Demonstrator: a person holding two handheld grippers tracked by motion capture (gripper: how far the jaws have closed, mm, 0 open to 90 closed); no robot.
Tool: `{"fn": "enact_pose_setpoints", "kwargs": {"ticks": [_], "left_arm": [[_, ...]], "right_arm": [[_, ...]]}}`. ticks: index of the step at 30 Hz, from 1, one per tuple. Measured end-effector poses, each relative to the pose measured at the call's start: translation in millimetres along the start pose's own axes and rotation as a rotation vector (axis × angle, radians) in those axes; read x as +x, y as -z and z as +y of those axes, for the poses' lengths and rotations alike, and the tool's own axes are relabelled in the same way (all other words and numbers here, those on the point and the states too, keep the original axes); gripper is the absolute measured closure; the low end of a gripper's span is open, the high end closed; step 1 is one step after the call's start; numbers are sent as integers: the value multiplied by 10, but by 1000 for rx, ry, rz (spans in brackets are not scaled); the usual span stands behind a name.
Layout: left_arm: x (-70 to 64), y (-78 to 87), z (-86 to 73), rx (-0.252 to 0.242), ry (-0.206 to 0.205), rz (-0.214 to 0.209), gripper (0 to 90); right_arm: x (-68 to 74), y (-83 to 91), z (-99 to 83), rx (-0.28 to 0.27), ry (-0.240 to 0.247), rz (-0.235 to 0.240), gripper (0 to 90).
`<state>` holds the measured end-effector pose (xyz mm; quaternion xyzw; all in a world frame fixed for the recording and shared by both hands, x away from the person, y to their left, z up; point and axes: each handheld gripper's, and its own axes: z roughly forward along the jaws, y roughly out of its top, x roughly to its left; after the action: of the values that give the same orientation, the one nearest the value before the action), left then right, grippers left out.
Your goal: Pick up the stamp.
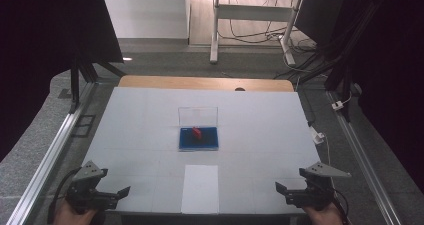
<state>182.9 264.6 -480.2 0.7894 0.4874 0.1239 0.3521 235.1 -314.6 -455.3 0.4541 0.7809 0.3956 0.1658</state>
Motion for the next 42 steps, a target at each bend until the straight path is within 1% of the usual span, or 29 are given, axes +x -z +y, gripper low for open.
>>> {"fn": "enact_pose_setpoints", "kwargs": {"ticks": [2, 3, 6, 7, 8, 9, 17, 21, 23, 26, 31, 35, 36, 37, 38, 40, 42], "left_arm": [[2, -5, 2, 5, 1, -1, 15], [4, -10, 3, 11, 6, -1, 15], [15, -13, 3, 14, 15, -7, 15], [15, -13, 3, 14, 15, -7, 15], [20, -13, 3, 15, 22, -10, 15], [24, -13, 3, 16, 24, -12, 15], [16, -34, 14, 35, 23, 1, 9], [8, -42, 20, 45, 18, 13, 0], [-2, -41, 21, 46, 17, 26, 0], [1, -39, 22, 45, 20, 30, 0], [4, -26, 22, 33, 27, 18, 0], [-21, -28, 38, 26, 22, 2, 0], [-40, -37, 51, 22, 4, -1, 0], [-40, -37, 51, 22, 4, -1, 0], [-46, -42, 60, 17, -5, -7, 0], [-42, -51, 77, 6, -19, -32, 0], [-38, -56, 87, 8, -23, -37, 0]], "right_arm": [[19, -7, 4, -2, -2, 14, 0], [28, -11, 8, 4, 4, 22, 0], [70, -26, 13, 17, 41, 19, 0], [70, -26, 13, 17, 41, 19, 0], [86, -32, 13, 25, 59, 21, 0], [90, -35, 13, 24, 63, 21, 0], [93, -30, 11, 23, 71, 24, 0], [82, -30, 9, 20, 62, 30, 0], [74, -30, 9, 19, 54, 34, 0], [75, -32, 10, 20, 56, 36, 0], [85, -37, 13, 30, 64, 39, 0], [80, -41, 13, 32, 62, 46, 0], [79, -43, 14, 33, 61, 46, 0], [79, -43, 14, 33, 61, 46, 0], [79, -43, 14, 33, 60, 46, 0], [78, -43, 14, 35, 59, 48, 0], [78, -44, 14, 35, 60, 48, 0]]}}
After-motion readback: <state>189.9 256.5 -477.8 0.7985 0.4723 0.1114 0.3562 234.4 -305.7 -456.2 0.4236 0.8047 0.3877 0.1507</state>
